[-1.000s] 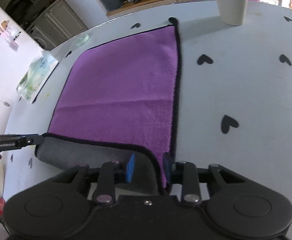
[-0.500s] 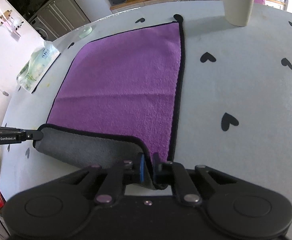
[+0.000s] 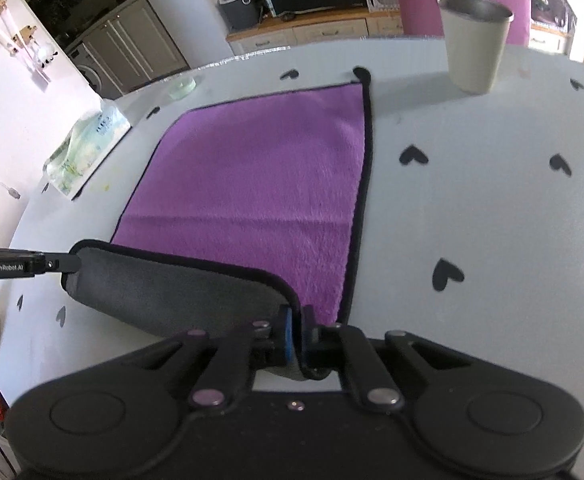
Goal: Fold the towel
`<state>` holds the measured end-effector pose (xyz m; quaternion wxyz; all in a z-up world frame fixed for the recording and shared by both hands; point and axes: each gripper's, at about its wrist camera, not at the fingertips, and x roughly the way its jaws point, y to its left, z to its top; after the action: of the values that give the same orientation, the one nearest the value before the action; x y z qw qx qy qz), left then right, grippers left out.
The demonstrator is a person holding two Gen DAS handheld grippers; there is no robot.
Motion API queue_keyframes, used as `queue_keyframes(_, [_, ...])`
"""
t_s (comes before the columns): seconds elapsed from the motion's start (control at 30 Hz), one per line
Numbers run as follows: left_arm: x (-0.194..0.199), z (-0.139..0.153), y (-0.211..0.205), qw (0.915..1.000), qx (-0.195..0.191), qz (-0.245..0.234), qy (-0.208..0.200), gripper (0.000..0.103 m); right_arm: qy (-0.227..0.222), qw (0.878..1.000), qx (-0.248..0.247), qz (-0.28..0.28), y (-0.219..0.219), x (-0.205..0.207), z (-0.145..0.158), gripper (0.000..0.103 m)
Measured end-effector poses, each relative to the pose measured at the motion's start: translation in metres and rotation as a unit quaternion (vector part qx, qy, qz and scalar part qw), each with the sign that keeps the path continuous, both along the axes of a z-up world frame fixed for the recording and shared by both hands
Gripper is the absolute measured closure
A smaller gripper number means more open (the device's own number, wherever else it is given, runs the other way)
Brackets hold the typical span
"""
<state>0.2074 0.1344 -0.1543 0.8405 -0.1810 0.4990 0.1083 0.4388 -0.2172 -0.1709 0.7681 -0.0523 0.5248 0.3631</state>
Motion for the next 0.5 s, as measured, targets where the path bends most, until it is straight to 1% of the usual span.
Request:
queue_keyframes(0.27, [0.018, 0.028, 0.009, 0.9993, 0.014, -0.009, -0.035, 0.098, -0.035, 0.999, 0.009, 0.006, 0.012, 0.010, 0.027, 0.099])
queue_keyframes(0.5, [0.044, 0.056, 0.025, 0.9973, 0.029, 0.001, -0.067, 0.098, -0.073, 0.997, 0.008, 0.002, 0.027, 0.034, 0.054, 0.099])
